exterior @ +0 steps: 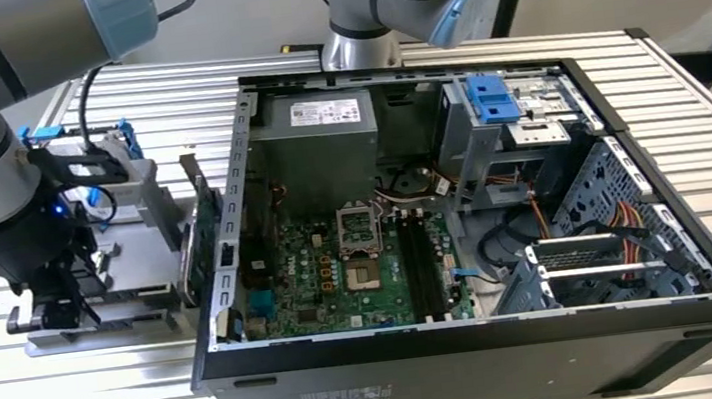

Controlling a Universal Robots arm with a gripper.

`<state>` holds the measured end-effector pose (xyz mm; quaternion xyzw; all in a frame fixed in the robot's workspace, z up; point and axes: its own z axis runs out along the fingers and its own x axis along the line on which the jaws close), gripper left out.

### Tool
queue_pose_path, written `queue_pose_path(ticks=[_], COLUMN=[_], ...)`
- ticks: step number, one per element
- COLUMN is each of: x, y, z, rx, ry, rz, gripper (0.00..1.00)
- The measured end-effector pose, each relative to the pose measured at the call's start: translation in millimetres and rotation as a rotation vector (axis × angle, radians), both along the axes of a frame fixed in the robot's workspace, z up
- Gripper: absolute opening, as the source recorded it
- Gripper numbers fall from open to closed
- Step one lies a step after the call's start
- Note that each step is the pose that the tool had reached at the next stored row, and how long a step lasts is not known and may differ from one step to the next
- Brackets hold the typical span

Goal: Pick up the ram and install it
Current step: 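Pick up the ram and move it above insertion slot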

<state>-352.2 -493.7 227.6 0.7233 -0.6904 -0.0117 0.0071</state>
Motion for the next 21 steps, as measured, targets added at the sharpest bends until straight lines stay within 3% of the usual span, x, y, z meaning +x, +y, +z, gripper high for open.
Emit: queue_pose_path(ticks=[21], x=[0.0], y=[0.0], z=[-10.9], rx=[-0.0093], ry=[0.0000], rz=[0.000], gripper=[1.00])
